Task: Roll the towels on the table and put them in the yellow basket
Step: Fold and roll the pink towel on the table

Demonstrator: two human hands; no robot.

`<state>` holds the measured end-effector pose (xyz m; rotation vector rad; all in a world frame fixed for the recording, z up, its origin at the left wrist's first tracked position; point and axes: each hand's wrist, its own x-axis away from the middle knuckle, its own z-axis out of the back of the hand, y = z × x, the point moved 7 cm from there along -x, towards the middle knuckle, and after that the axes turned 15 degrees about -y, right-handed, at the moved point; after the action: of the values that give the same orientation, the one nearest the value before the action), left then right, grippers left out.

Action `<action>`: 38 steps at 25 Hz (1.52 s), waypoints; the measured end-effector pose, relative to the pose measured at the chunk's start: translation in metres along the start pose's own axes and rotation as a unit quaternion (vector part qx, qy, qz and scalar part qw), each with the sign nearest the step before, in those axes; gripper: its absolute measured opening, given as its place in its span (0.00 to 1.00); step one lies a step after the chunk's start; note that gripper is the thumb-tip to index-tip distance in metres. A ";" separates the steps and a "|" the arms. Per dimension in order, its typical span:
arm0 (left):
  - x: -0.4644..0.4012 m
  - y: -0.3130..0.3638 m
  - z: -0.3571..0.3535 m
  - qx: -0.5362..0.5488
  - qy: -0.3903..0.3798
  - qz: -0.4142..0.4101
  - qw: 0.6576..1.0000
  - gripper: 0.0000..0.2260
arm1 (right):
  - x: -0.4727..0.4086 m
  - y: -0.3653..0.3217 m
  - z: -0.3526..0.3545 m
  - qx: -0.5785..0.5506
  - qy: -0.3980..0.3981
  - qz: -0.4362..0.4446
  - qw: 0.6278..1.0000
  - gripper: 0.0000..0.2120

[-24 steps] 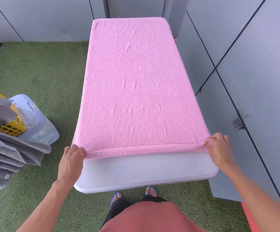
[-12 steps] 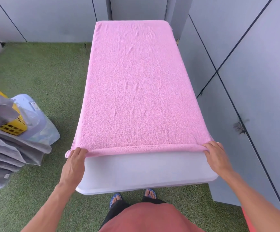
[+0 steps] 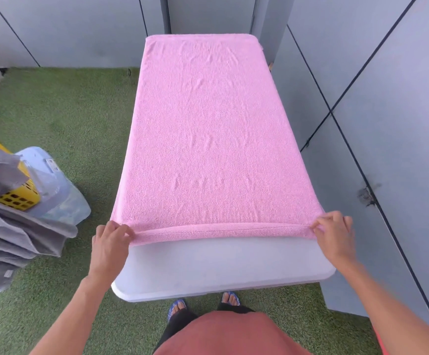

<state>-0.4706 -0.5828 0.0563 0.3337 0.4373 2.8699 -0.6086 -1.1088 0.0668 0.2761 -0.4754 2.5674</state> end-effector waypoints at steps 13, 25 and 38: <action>-0.007 -0.002 -0.022 0.009 -0.105 0.001 0.994 0.14 | -0.028 0.005 -0.021 0.043 -0.179 0.058 0.981 0.07; 0.008 0.012 -0.003 -0.037 0.010 0.006 0.999 0.12 | 0.007 -0.014 -0.003 0.068 0.033 0.035 0.997 0.06; -0.012 0.002 -0.025 0.026 -0.181 0.005 0.983 0.17 | -0.016 0.007 -0.022 0.114 -0.185 0.078 0.973 0.11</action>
<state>-0.4658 -0.5944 0.0309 0.8503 0.4401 2.7246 -0.6010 -1.1127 0.0400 0.8405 -0.3405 2.7328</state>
